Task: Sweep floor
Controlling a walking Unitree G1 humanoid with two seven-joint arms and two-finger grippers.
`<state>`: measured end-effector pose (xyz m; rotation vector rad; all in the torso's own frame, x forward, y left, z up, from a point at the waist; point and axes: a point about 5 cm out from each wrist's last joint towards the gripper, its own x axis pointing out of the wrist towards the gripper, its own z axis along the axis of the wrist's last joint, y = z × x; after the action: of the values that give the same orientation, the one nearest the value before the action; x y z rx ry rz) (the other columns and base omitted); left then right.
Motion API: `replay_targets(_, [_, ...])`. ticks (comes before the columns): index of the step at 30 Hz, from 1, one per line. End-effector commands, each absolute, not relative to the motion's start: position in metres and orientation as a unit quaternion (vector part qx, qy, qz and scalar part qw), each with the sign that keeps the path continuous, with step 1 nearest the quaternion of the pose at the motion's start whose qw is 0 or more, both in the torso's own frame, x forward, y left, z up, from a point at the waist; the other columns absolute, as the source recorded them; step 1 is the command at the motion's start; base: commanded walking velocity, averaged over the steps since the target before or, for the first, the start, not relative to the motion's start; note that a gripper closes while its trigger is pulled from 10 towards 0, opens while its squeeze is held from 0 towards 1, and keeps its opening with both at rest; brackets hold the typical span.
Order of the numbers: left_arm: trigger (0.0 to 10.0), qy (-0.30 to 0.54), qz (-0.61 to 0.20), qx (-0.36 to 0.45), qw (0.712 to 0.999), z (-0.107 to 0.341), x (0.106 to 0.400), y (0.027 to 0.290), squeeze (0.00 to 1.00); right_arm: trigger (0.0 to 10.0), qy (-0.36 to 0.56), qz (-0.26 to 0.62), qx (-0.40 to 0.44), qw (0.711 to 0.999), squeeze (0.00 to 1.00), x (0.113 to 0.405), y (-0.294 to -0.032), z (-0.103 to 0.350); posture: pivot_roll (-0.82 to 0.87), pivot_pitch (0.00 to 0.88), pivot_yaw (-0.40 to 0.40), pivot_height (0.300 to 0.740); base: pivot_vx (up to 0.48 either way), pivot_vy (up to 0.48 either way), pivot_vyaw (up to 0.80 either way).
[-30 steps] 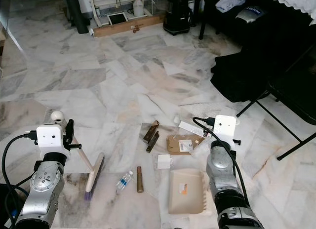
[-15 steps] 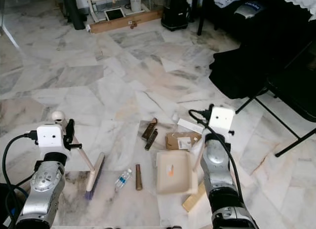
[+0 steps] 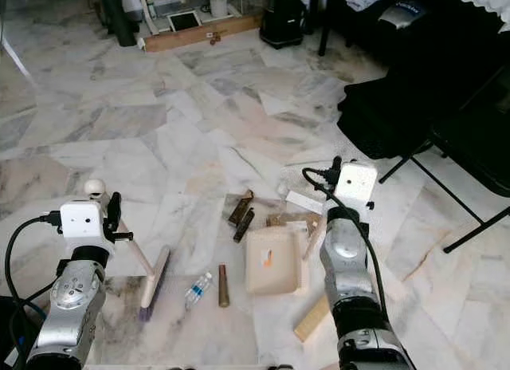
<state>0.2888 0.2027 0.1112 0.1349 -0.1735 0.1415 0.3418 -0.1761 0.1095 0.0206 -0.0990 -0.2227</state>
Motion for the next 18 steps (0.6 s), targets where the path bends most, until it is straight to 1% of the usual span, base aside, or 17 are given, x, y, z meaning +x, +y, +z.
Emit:
replay_targets(1, [10.0,-0.105,0.073,0.069,0.989,0.119,0.287,0.204,0.00,10.0,-0.081,-0.101,0.037,0.991,0.00,0.346,-0.170,0.120,0.06,0.147,0.012,0.740,0.000,0.000,0.00])
replay_targets(5, [10.0,-0.105,0.074,0.069,0.989,0.119,0.287,0.204,0.00,10.0,-0.068,-0.090,0.029,0.993,0.00,0.346,-0.166,0.112,0.06,0.150,0.010,0.740,0.000,0.000,0.00])
replay_targets(18, [10.0,-0.102,0.078,0.071,0.989,0.118,0.280,0.207,0.00,10.0,-0.045,-0.087,0.013,0.995,0.00,0.343,-0.168,0.095,0.08,0.181,0.006,0.740,0.000,0.000,0.00])
